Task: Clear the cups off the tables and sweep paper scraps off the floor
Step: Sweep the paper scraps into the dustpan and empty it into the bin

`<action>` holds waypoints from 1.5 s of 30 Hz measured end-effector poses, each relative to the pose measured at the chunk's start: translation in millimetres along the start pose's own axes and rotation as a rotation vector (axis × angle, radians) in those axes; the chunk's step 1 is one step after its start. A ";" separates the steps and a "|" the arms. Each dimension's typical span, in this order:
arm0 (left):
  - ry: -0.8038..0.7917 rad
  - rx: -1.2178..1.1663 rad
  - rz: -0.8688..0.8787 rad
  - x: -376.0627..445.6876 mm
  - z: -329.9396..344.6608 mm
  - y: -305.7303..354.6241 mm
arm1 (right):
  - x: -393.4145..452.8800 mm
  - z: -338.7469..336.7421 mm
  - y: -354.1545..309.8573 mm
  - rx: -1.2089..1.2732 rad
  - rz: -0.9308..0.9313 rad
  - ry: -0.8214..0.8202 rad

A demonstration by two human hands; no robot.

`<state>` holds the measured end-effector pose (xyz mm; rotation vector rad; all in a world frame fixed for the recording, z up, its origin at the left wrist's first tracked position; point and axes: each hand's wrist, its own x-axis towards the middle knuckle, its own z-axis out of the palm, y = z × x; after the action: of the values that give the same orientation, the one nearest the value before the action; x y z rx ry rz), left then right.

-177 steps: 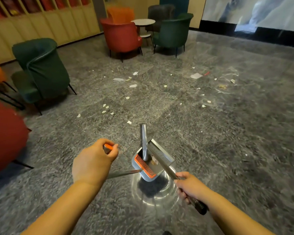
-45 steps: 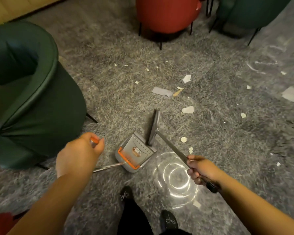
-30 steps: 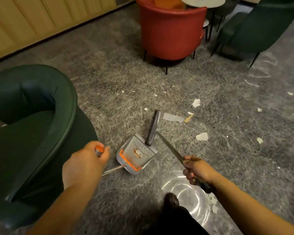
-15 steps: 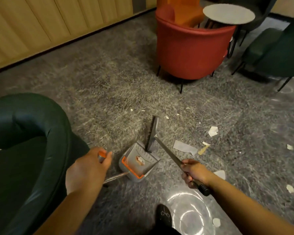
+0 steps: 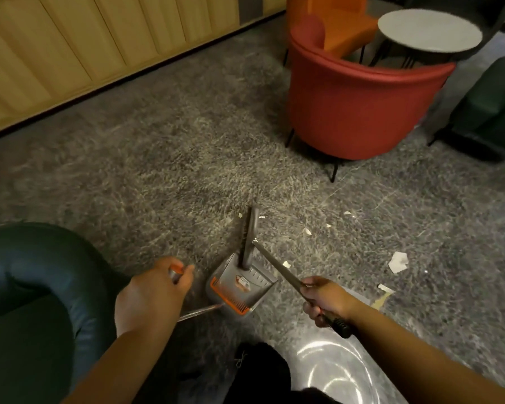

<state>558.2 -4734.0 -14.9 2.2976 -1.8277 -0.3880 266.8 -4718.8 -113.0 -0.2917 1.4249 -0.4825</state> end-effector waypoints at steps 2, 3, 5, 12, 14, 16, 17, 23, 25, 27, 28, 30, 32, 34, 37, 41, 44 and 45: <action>0.006 0.016 0.009 30.1 -3.0 0.8 | 18.2 12.1 -22.7 -0.007 -0.003 -0.005; 0.010 0.020 0.008 42.9 -4.1 2.0 | 26.4 16.8 -33.0 -0.015 -0.007 -0.011; 0.007 0.023 0.003 66.1 -6.2 5.5 | 42.6 24.6 -54.4 -0.026 -0.007 -0.010; 0.012 0.030 -0.044 138.6 -1.0 24.5 | 120.8 36.5 -131.8 -0.010 0.062 -0.083; 0.016 0.057 -0.079 157.4 2.8 29.5 | 145.0 33.5 -153.6 -0.039 0.076 -0.108; -0.007 0.092 -0.109 175.5 5.8 34.6 | 167.1 28.5 -174.3 -0.071 0.079 -0.146; -0.011 0.099 -0.121 184.3 6.8 36.6 | 177.6 26.2 -183.1 -0.080 0.077 -0.162; -0.017 0.089 -0.176 224.5 12.0 53.7 | 227.6 24.5 -208.3 -0.046 0.095 -0.173; -0.008 0.091 -0.182 231.1 15.4 59.7 | 239.8 23.0 -212.1 -0.053 0.096 -0.164; 0.003 0.095 -0.171 233.2 19.1 64.4 | 247.8 19.9 -214.6 -0.056 0.115 -0.142; 0.001 0.101 -0.161 233.8 21.2 66.0 | 250.3 18.3 -215.1 -0.055 0.124 -0.133; -0.021 0.121 -0.142 234.2 25.5 68.1 | 251.6 14.3 -215.6 -0.048 0.139 -0.113; -0.033 0.126 -0.128 234.1 28.8 71.0 | 250.7 8.0 -211.5 -0.022 0.167 -0.097; -0.050 0.118 -0.120 234.5 32.3 73.4 | 247.3 -0.9 -203.7 0.016 0.206 -0.074; -0.125 0.138 -0.094 232.9 36.7 79.6 | 237.6 -13.1 -183.3 0.007 0.217 -0.033; -0.215 0.196 -0.038 219.4 43.5 84.2 | 212.9 -24.8 -145.5 0.076 0.250 0.006; -0.216 0.152 -0.002 200.3 48.5 83.4 | 186.9 -34.5 -108.8 0.115 0.195 0.034; -0.212 0.141 0.006 193.4 50.4 82.5 | 177.3 -36.9 -96.8 0.136 0.186 0.050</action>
<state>506.7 -4940.0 -55.7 2.4248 -2.0198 -0.5365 229.3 -4885.6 -226.8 -0.0374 1.4442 -0.4335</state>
